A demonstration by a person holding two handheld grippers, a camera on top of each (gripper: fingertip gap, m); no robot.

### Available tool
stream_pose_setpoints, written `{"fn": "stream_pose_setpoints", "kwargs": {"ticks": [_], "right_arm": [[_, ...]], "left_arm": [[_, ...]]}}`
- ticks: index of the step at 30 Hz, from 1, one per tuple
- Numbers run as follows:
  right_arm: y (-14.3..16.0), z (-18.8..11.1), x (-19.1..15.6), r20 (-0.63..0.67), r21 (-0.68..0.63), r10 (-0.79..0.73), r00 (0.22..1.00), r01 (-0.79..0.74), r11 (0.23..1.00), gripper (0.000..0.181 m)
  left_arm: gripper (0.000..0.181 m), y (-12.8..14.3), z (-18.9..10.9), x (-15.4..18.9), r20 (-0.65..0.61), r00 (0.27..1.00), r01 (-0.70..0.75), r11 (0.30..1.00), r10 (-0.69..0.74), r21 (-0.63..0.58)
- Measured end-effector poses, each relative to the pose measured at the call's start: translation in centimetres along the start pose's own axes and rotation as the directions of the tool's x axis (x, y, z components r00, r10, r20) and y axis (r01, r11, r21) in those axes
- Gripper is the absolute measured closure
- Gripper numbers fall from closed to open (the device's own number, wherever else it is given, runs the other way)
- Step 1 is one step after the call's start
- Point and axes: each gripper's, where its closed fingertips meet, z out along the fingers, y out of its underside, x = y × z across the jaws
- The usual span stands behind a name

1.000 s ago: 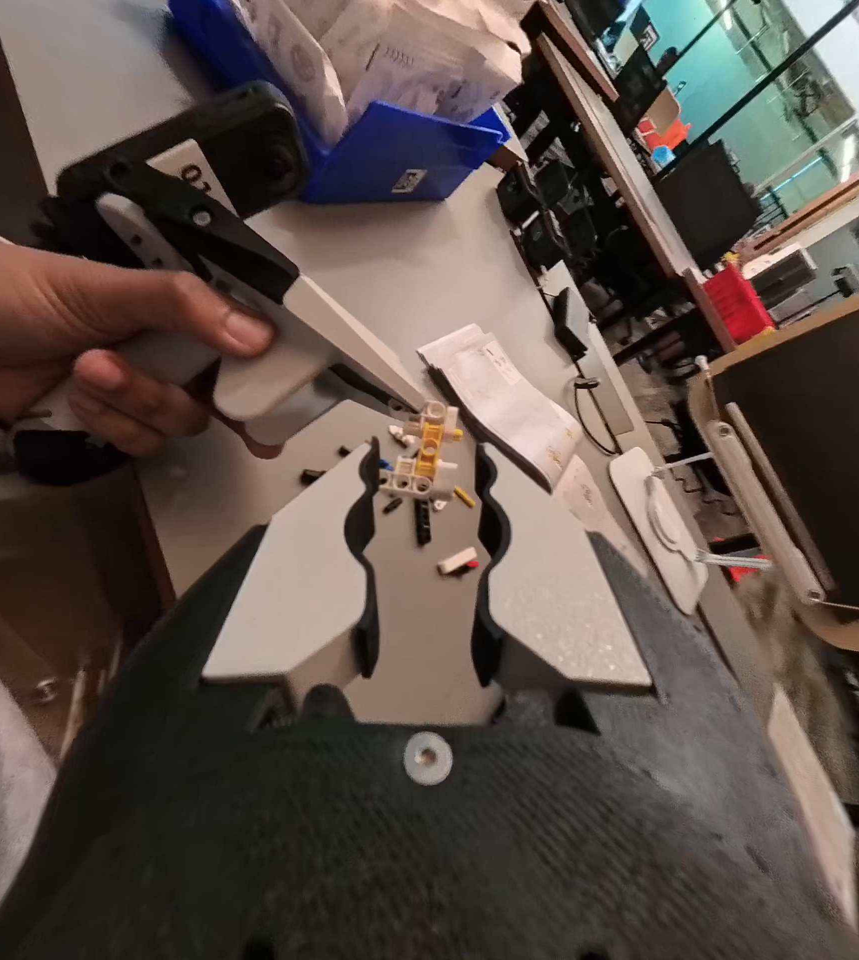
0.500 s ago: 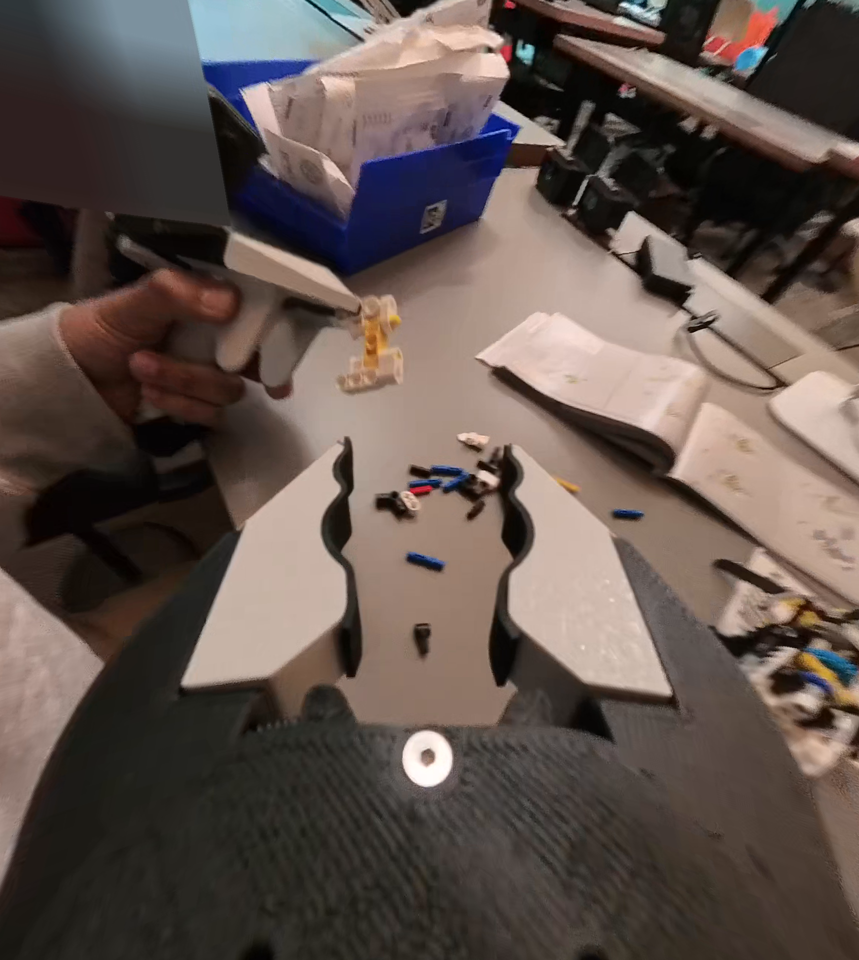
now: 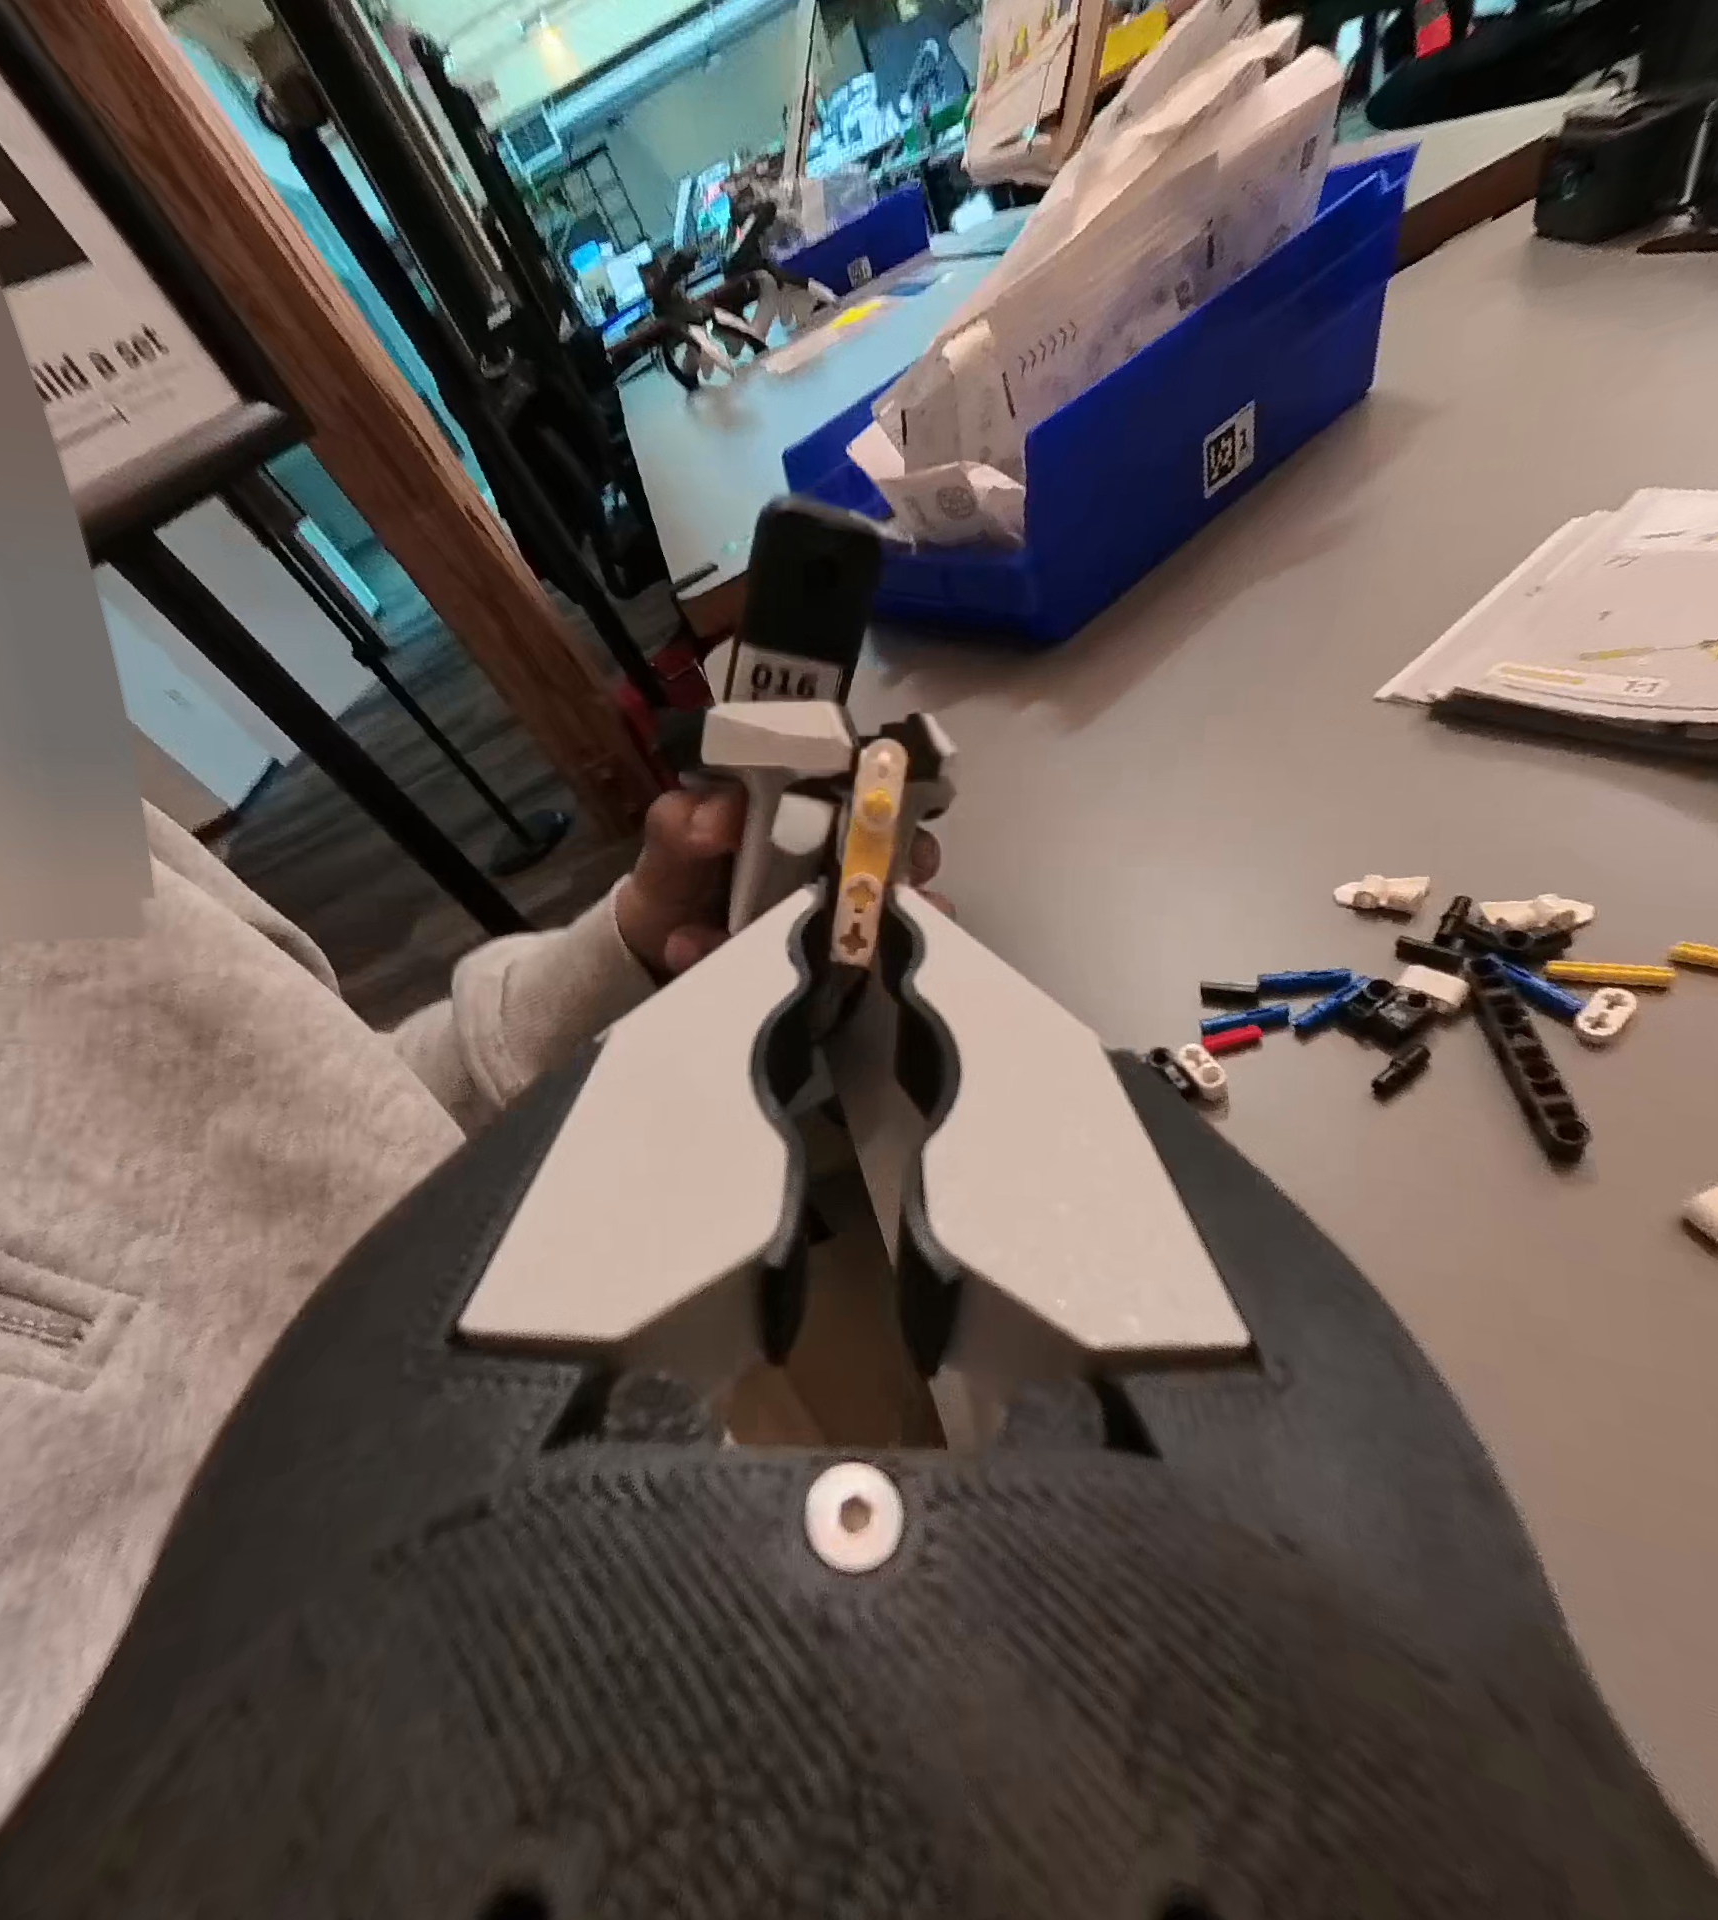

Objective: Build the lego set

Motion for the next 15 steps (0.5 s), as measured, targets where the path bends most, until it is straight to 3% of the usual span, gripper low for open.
{"fn": "stream_pose_setpoints", "kwargs": {"ticks": [1,7,13,15], "right_arm": [[-0.3,-0.1,0.0,0.006,0.020,0.013,1.000,-0.013,1.000,0.176],[-1.0,-0.1,-0.1,0.008,0.073,0.044,0.999,-0.044,0.996,0.176],[-1.0,0.1,0.2,-0.009,0.081,0.057,0.998,-0.056,0.995,0.176],[-1.0,0.2,0.1,-0.001,0.082,0.065,0.998,-0.065,0.995,0.176]], "left_arm": [[0.157,-0.5,0.0,-0.2,0.008,1.000,0.006,0.999,-0.006,0.047],[0.150,0.0,0.9,0.4,-0.066,0.996,0.061,0.996,-0.057,0.071],[0.173,0.2,1.4,0.8,-0.097,0.994,0.065,0.994,-0.056,0.092],[0.173,0.2,1.4,0.8,-0.098,0.994,0.055,0.994,-0.046,0.093]]}}
